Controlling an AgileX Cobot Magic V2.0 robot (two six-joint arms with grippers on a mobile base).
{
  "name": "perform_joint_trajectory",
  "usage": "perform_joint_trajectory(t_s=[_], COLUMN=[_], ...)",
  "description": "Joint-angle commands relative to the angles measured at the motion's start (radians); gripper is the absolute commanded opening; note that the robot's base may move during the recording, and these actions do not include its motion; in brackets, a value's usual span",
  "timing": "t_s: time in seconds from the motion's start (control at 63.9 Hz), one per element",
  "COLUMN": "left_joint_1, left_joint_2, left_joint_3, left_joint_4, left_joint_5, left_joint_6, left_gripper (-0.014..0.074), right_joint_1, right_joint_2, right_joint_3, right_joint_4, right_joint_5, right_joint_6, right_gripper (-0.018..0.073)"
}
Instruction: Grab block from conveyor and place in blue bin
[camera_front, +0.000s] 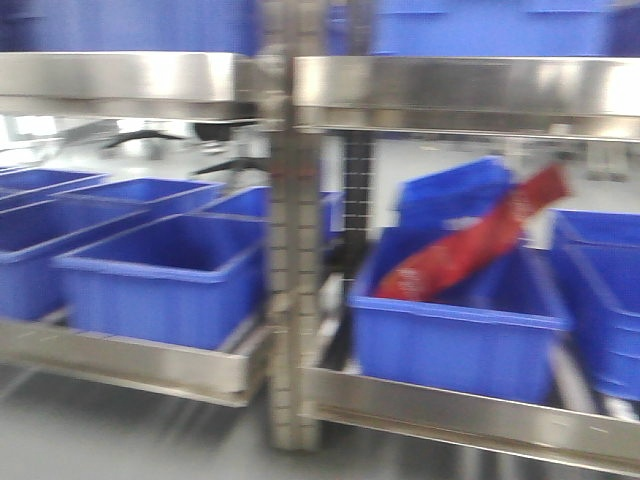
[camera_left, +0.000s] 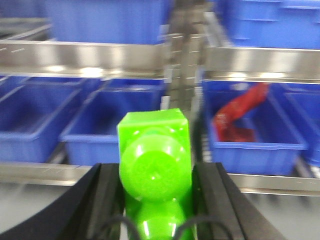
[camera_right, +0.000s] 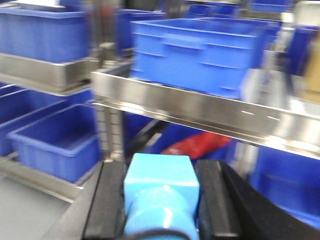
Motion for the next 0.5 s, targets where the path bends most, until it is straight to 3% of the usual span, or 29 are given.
perform_joint_trajectory(t_s=[0.0, 0.485], left_joint_1=[-0.007, -0.007], left_joint_2=[-0.002, -0.002], left_joint_3=[-0.006, -0.006], left_joint_4=[-0.004, -0.004], left_joint_5=[-0.024, -0.024], left_joint_6=[-0.007, -0.007], left_gripper=[-0.0111, -0.0111], right_joint_1=[-0.005, -0.005], right_joint_2=[-0.004, -0.004], right_joint_3=[-0.001, -0.001], right_joint_4=[-0.011, -0.011], right_joint_5=[-0.021, -0.021], right_joint_6=[-0.004, -0.004], right_gripper=[-0.0163, -0.0163])
